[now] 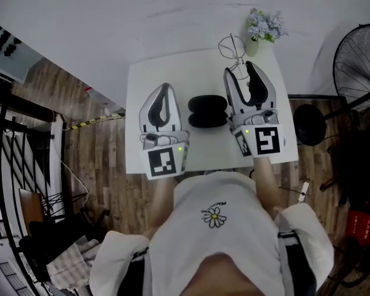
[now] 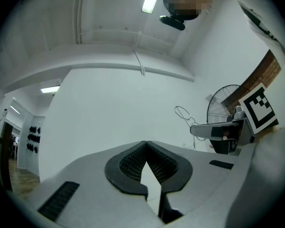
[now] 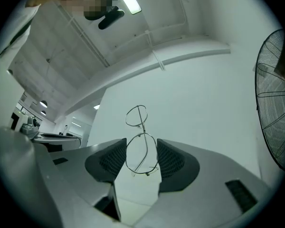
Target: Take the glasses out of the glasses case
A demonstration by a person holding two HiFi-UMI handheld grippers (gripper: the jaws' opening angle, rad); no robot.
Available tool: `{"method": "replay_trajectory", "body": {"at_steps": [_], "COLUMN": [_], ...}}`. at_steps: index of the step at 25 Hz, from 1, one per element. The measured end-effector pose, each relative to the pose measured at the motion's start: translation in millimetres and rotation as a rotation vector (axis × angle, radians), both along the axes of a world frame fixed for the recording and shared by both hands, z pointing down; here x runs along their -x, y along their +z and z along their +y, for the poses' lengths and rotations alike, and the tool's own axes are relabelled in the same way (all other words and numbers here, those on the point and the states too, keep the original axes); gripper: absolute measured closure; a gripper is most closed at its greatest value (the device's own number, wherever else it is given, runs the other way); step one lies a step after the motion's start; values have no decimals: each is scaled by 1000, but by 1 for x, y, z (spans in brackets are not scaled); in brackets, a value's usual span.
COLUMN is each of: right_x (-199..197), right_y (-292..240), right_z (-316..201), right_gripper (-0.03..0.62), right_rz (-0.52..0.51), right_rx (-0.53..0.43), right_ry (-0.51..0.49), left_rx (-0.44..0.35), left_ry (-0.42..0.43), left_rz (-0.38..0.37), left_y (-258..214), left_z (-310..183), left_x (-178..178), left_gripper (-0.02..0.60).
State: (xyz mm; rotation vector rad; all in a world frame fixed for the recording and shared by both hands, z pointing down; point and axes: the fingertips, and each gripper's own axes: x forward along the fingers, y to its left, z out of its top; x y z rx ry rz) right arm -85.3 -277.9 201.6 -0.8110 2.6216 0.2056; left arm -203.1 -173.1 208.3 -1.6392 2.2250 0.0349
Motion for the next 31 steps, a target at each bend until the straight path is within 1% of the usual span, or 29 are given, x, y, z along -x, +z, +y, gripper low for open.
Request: {"method": "replay_trajectory", "body": {"at_steps": [10,21,31], "right_x": [-14,-19,-16], "right_y": [14,11,12], "right_z": [4,7,7], "right_gripper": [395,395,395], "right_rz": [44,45,55], "right_rx": [27,9,6], "right_ry": [28,27,18], "left_rx": [-23,-34,-34], "left_ry": [3,4,-1], "left_rz": [22,21,20], "left_y": [2,1,-2], "left_z": [1,2,1], "left_x": [-5,-10,-6], "left_gripper": [565,565,565]}}
